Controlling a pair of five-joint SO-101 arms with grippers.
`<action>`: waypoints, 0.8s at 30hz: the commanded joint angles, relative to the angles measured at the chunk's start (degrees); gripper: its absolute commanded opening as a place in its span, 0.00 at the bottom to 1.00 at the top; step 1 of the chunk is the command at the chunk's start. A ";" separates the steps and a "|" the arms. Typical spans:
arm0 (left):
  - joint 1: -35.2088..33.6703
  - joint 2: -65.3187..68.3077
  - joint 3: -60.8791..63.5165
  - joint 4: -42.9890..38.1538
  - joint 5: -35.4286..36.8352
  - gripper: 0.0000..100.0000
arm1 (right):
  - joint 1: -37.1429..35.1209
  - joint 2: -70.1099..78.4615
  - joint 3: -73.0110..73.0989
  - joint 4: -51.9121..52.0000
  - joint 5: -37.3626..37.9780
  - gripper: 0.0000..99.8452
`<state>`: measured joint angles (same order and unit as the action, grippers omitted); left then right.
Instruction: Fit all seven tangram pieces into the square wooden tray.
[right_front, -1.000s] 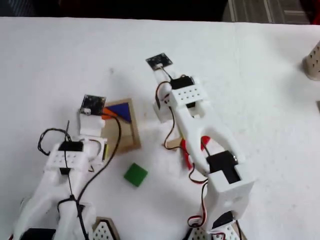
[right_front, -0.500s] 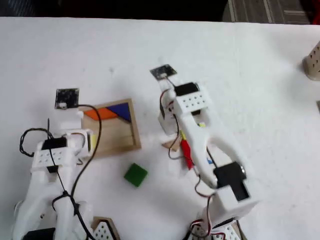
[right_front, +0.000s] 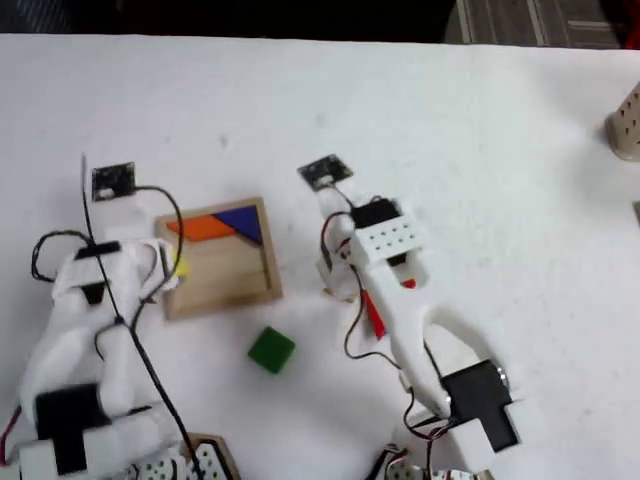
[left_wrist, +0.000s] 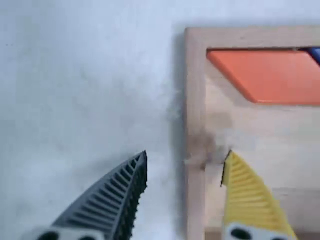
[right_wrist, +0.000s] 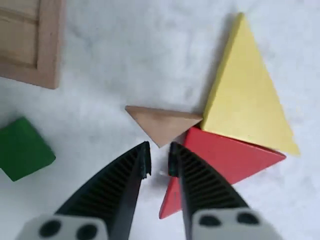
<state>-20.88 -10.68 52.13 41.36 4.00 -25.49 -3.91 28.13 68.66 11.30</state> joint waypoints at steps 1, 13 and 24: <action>-2.15 5.58 -8.09 2.73 0.79 0.27 | -2.15 -2.86 0.70 -1.54 3.52 0.17; -2.07 6.11 -8.26 2.81 0.62 0.27 | -2.24 -2.86 5.36 -6.90 13.27 0.15; -1.98 6.11 -8.09 2.81 0.44 0.27 | -1.98 -2.86 8.53 -10.15 44.31 0.15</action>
<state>-22.55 -4.62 46.42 43.74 4.09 -27.25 -3.91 36.31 59.60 44.26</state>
